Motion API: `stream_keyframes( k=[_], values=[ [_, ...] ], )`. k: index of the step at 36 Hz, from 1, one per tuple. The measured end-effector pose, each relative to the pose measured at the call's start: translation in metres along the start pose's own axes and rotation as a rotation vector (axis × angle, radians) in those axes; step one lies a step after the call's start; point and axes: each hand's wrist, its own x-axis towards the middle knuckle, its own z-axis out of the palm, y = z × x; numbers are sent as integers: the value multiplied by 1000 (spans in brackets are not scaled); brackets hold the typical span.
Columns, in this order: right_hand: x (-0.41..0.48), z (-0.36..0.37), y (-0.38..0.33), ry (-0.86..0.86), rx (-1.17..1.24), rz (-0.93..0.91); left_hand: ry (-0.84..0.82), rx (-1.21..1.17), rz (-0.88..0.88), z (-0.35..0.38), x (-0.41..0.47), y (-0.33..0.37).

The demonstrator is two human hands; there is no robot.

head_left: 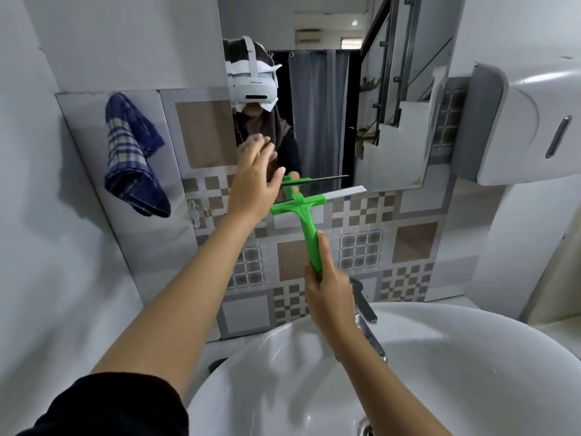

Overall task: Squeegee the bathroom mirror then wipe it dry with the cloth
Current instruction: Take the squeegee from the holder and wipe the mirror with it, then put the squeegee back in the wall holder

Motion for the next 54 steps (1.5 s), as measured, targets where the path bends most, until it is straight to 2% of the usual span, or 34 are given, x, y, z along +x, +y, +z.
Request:
stream_keyframes(
  k=[6, 12, 17, 21, 23, 27, 30, 32, 35, 39, 42, 49, 54],
  values=[
    [18, -30, -17, -185, 50, -163, -158, -104, 120, -28, -39, 25],
    [53, -78, -41, -453, -179, -376, -330, -16, 114, -68, -66, 24],
    [70, -103, -69, -574, -403, -612, -398, 63, 161, -97, -81, 23],
    [74, -106, -85, -568, -621, -809, -361, 187, 229, -109, -100, 15],
    [72, -102, -91, -541, -651, -900, -300, 218, 212, -112, -112, 13],
    [65, -84, -100, -487, -540, -963, -166, 245, 113, -110, -137, 11],
    [54, -63, -101, -307, -377, -1023, -51, 231, -10, -104, -152, 9],
    [43, -49, -101, -119, -205, -944, 29, 224, -91, -101, -160, 10],
    [20, -34, -104, 60, 79, -668, 123, 231, -218, -94, -169, 13],
    [1, -12, -114, -8, 363, -318, 171, 213, -318, -86, -177, 20],
    [-1, 4, -124, -24, 535, -158, 206, 247, -327, -80, -182, 21],
    [2, 31, -137, 3, 688, -10, 313, 243, -382, -66, -185, 11],
    [10, 42, -140, -49, 755, -45, 333, 194, -397, -63, -187, 0]
  ],
)
